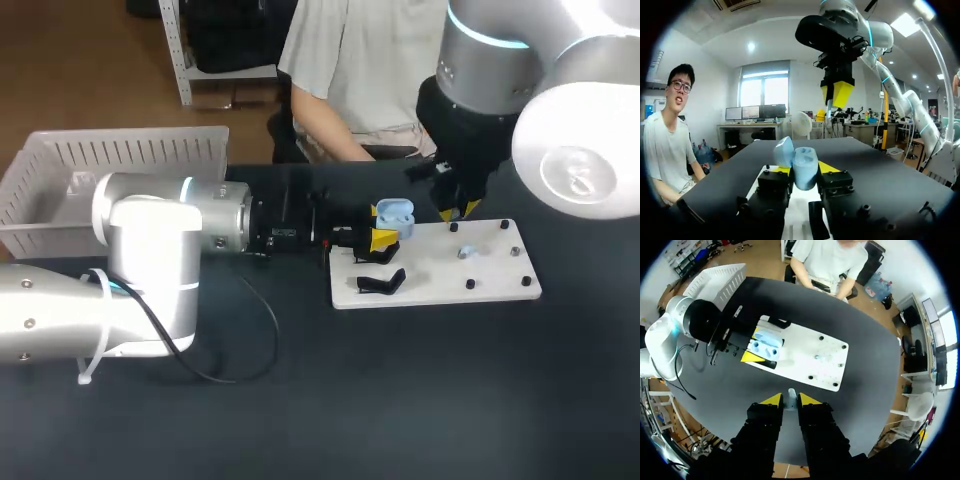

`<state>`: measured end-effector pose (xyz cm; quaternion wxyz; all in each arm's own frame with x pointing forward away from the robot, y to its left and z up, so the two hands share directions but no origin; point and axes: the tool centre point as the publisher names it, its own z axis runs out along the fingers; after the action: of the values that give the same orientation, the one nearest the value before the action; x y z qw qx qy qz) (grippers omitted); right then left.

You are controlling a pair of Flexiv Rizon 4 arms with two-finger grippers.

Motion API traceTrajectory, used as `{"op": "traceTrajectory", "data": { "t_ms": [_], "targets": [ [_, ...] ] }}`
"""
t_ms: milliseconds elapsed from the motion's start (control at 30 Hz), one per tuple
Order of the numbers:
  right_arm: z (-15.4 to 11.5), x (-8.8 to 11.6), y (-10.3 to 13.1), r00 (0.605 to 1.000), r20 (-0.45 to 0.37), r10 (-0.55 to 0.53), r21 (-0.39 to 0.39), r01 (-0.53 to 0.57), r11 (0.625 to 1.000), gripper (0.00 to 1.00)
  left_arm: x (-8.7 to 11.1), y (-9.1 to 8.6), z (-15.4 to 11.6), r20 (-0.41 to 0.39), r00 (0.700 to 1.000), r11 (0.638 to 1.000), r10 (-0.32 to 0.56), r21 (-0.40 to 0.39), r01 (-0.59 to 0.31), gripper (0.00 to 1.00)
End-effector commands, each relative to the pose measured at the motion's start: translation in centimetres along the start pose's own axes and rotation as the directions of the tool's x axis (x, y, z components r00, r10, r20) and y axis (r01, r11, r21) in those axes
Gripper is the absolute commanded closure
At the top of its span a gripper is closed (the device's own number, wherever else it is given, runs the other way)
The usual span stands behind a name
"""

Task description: Pick up each earbud case from the left stands, insert the matching earbuds, close the lid, and place the case in the box.

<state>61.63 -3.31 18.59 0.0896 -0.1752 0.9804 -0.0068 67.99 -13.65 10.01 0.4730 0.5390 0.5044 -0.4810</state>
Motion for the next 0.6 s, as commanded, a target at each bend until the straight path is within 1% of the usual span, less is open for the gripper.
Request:
{"op": "traceTrajectory", "data": {
  "t_ms": [33, 400, 433, 467, 500, 533, 567, 600],
  "targets": [
    [-0.5, 0.6, 0.2, 1.0, 0.009, 0.006, 0.01, -0.006, 1.0, 1.0, 0.1, -0.1, 0.0, 0.004, 1.0, 1.0, 0.004, -0.006, -0.004, 1.0],
    [-0.5, 0.6, 0.2, 1.0, 0.009, 0.006, 0.01, -0.006, 1.0, 1.0, 0.1, -0.1, 0.0, 0.004, 1.0, 1.0, 0.004, -0.006, -0.004, 1.0],
    [-0.2, 0.3, 0.3, 0.999, -0.02, 0.036, 0.0, -0.036, 0.999, 1.0, 0.1, -0.1, 0.0, 0.004, 1.0, 1.0, 0.004, -0.006, -0.004, 1.0],
    [0.1, 0.1, 0.2, 0.989, -0.106, 0.099, -0.026, -0.103, 0.994, 1.0, 0.1, -0.1, 0.0, 0.004, 1.0, 1.0, 0.004, -0.006, -0.004, 1.0],
    [0.2, -0.5, -0.1, 0.98, -0.136, 0.145, -0.038, -0.151, 0.988, 1.0, 0.1, -0.1, 0.0, 0.004, 1.0, 1.0, 0.004, -0.006, -0.004, 1.0],
    [0.0, -1.6, -0.4, 0.961, -0.11, 0.254, -0.062, -0.261, 0.963, 1.0, 0.1, -0.1, 0.0, 0.004, 1.0, 1.0, 0.004, -0.006, -0.004, 1.0],
    [-0.1, -2.1, -0.4, 0.949, -0.112, 0.295, -0.067, -0.303, 0.951, 1.0, 0.1, -0.1, 0.0, 0.004, 1.0, 1.0, 0.004, -0.006, -0.004, 1.0],
    [-0.1, -2.4, -0.3, 0.925, -0.147, 0.349, -0.082, -0.363, 0.928, 1.0, 0.1, -0.1, 0.0, 0.004, 1.0, 1.0, 0.004, -0.006, -0.004, 1.0]
  ]
}}
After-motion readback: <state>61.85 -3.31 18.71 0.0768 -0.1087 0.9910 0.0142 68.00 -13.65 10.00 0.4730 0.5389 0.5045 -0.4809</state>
